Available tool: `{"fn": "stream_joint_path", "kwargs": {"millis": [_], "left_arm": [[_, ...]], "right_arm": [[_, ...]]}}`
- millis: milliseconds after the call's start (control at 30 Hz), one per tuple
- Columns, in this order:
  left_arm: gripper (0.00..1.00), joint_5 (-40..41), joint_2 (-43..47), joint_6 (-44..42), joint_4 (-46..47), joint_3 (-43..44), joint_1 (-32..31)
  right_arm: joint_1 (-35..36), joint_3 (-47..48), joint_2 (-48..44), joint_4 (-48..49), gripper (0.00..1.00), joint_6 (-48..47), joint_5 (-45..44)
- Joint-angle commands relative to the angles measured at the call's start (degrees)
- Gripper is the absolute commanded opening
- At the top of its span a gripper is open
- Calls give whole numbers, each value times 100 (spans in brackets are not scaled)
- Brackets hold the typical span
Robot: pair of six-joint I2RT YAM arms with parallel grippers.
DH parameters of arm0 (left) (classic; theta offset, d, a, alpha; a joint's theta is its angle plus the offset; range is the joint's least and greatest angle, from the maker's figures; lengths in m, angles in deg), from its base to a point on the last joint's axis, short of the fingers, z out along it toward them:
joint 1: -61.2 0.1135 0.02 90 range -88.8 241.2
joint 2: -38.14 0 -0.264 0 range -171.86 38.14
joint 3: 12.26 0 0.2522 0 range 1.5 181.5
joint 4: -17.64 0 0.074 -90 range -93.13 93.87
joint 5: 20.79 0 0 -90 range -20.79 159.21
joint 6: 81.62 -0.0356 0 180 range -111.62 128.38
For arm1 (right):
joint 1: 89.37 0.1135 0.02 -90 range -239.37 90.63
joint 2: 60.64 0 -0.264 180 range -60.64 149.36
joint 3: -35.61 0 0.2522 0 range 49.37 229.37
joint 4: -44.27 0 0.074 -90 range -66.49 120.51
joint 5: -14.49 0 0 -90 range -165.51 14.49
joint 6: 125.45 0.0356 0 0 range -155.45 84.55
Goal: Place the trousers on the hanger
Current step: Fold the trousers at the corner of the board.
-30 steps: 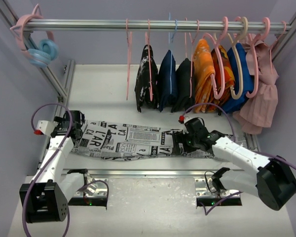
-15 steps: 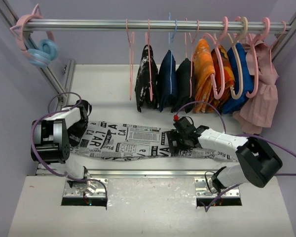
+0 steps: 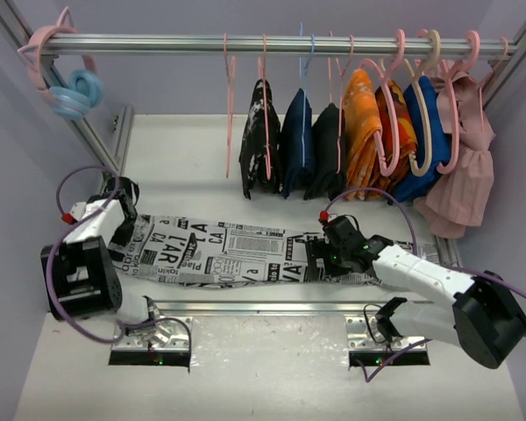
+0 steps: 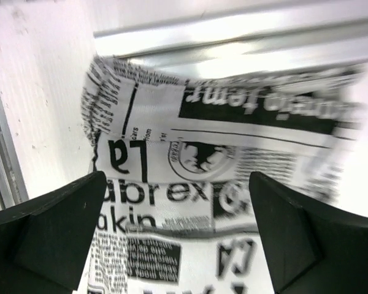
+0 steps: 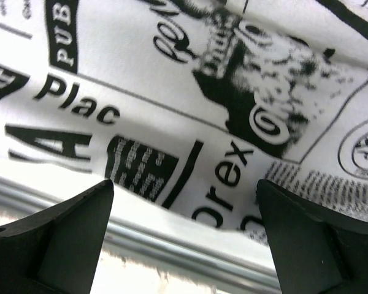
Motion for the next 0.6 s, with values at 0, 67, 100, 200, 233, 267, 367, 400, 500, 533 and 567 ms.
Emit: {"fn": "stream_joint_path", "kwargs": {"millis": [0,67,100,200,233,267,367,400,500,533,567], "left_arm": [[100,425,1290,-73,-158,43,100],[100,440,1641,4,162,-438,163],[100,425,1832,58,350,-679,198],[100,191,2032,-19,1367,-1504,393],[100,122,2075,-55,1707,-1679,449],[100,52,2118,-92,2046,-1854,505],[100,-207,2041,-296,2759,-2267,528],[100,-277,1980,-358,3060,-2397,532],[99,-251,1655,-500,3478,-2527,567],[97,-278,1539,-577,3573,-2521,607],[94,-357,1443,-671,3648,-2476,651]], "right_arm": [[-25,455,-292,-441,99,-369,177],[-25,560,-348,-504,99,-460,177],[-25,582,-368,-519,99,-497,177],[-25,602,-499,-537,99,-548,341],[-25,612,-546,-573,99,-571,378],[-25,622,-592,-609,99,-594,414],[-25,616,-795,-625,99,-608,419],[-25,590,-852,-587,99,-612,501],[-25,555,-943,-537,99,-606,608],[-25,542,-973,-526,99,-605,619],[-25,522,-998,-516,99,-610,624]]}}
